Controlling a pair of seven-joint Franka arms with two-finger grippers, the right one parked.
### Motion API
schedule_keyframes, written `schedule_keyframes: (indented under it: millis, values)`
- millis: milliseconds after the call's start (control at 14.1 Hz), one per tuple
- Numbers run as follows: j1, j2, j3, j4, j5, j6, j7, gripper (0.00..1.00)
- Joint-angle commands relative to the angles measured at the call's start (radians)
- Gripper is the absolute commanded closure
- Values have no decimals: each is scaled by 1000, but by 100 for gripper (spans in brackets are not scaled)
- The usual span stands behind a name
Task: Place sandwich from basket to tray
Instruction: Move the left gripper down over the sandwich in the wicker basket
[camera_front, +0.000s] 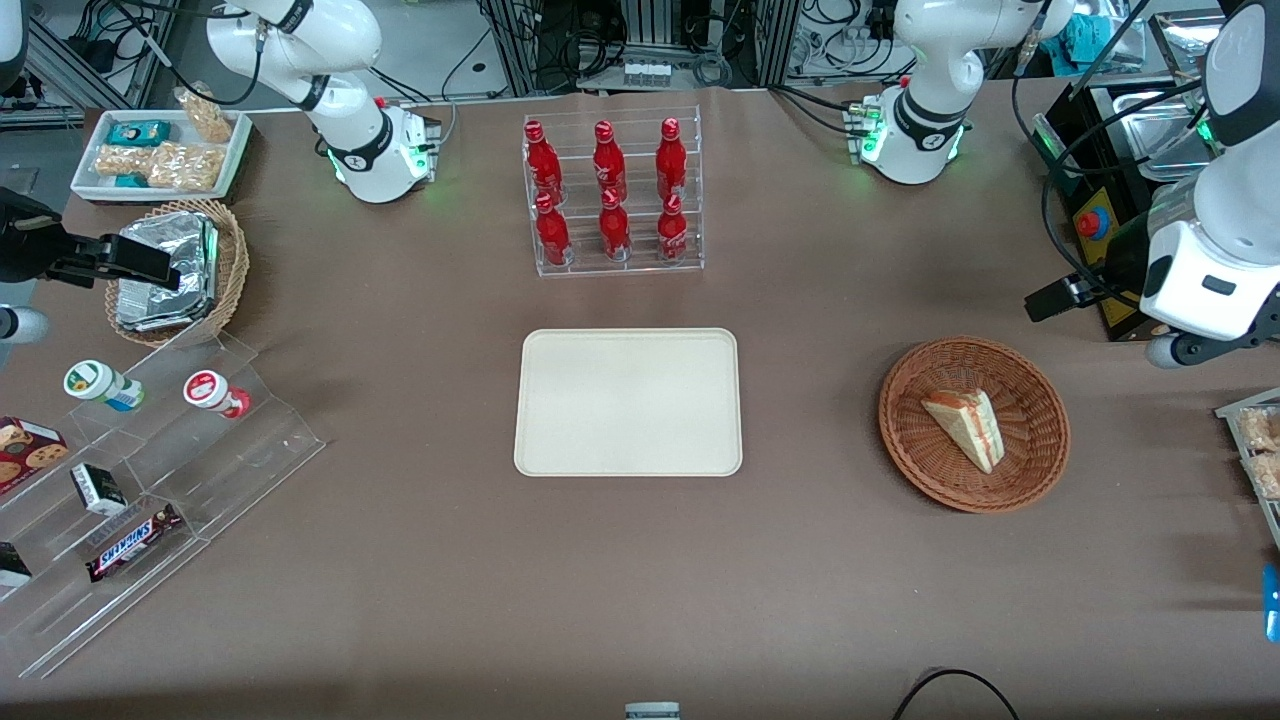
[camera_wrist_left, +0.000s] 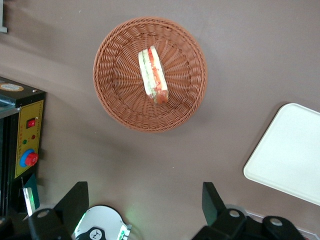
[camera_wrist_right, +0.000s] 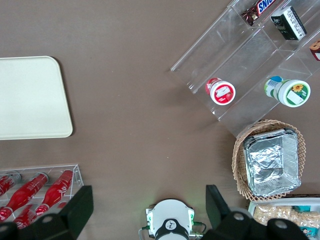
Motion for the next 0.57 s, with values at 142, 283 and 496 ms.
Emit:
schedule_keyframes:
  millis: [142, 283, 496]
  values:
    - [2, 26, 5, -25, 11, -51, -5, 0]
    - [7, 44, 8, -56, 7, -45, -32, 0]
    - [16, 46, 10, -189, 14, 93, -41, 0]
